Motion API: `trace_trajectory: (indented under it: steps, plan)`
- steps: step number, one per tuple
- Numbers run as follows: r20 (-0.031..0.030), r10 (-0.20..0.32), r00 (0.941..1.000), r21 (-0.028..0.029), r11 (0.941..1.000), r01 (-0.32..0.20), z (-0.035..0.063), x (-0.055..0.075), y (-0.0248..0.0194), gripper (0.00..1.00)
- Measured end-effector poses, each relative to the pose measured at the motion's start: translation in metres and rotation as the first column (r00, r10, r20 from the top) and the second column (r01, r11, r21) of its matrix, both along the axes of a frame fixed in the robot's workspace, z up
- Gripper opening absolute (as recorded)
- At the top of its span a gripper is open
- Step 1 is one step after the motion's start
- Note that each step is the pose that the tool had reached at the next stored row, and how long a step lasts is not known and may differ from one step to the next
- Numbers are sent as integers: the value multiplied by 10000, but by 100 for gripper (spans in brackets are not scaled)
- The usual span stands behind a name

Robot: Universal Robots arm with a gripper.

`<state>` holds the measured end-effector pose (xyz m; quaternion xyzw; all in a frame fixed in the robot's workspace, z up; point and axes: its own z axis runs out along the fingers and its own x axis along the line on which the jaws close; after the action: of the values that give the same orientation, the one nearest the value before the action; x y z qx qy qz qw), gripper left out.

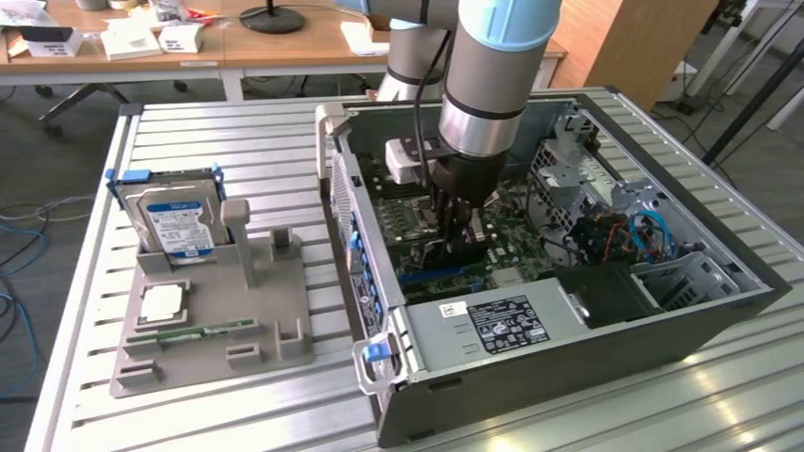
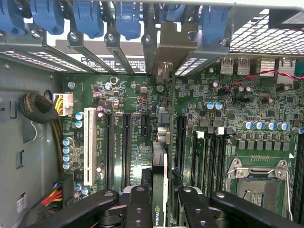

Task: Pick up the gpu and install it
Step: 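Insert the gpu into the slot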

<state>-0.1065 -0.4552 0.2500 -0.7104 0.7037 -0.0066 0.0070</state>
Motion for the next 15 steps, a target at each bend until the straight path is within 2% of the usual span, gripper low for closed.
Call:
trace_trajectory:
  steps: [15]
  plan:
    - [1, 0, 10000, 0, 10000, 0, -3, 0, 0, 26]
